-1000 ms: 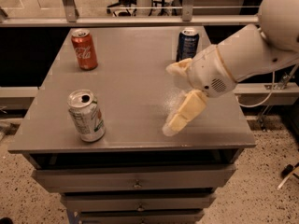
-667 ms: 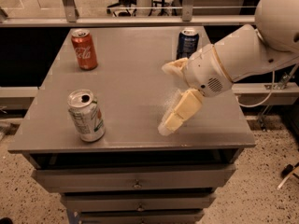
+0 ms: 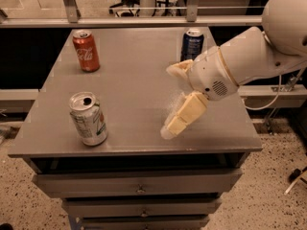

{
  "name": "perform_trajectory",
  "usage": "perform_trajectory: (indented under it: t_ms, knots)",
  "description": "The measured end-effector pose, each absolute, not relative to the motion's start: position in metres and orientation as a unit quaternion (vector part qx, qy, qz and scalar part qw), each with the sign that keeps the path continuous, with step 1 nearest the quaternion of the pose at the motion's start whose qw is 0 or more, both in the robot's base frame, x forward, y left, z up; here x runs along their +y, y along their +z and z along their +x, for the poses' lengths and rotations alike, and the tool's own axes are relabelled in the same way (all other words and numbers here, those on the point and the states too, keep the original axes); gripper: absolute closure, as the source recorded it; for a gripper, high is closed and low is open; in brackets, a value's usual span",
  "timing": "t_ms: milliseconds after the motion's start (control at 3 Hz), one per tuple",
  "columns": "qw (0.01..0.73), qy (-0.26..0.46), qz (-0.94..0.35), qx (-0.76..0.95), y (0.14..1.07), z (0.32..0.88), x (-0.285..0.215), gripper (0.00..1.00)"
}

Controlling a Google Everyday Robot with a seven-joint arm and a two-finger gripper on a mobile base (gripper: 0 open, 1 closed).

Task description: Move 7up can near pepsi can

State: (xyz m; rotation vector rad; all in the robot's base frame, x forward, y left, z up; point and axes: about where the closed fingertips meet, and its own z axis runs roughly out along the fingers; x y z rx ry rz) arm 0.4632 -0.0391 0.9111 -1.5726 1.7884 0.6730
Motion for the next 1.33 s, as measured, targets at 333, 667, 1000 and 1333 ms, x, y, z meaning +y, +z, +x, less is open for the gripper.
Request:
perform_trajectory:
  t_ms: [333,667,1000,1333]
  knots:
    - [0.356,0.280,-0.582,0.675,0.902,0.467,-0.014,0.00]
    - [0.389,0.325,-0.566,0.651,0.888,0.476,0.033,0.00]
    - [0.414,0.384,-0.551,0.615,0.876,0.479,0.088,0.00]
    - [0.421,0.415,-0.546,0.593,0.873,0.476,0.114,0.00]
